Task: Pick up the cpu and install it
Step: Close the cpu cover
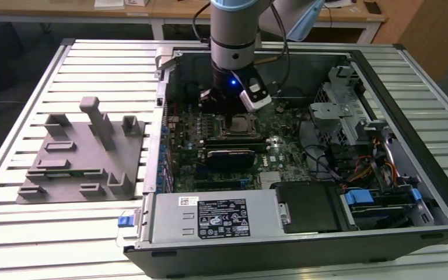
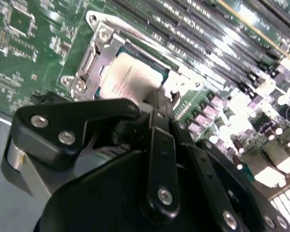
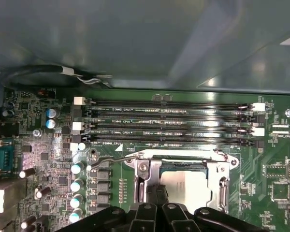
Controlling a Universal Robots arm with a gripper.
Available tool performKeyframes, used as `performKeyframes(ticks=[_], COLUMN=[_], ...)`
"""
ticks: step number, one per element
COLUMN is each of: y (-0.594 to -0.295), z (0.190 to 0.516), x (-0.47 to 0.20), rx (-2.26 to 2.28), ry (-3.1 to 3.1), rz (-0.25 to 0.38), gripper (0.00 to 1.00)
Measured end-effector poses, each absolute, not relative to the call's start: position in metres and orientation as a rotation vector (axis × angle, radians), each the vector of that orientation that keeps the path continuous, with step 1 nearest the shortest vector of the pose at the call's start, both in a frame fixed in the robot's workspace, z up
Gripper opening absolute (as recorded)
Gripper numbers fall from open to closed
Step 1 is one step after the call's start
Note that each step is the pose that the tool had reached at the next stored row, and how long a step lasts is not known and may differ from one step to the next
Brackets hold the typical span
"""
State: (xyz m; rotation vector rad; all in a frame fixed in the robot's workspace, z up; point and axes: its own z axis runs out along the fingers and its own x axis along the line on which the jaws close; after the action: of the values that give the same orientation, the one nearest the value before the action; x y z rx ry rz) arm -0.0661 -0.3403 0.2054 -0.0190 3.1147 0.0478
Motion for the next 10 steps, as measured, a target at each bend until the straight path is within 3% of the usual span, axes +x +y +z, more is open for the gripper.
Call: performKeyframes(ticks=[10], y=[-0.34], z=[0.224], x=[-0.066], rx=[-0.019], ry=[3.112], rz=[0.047], gripper=[0.11])
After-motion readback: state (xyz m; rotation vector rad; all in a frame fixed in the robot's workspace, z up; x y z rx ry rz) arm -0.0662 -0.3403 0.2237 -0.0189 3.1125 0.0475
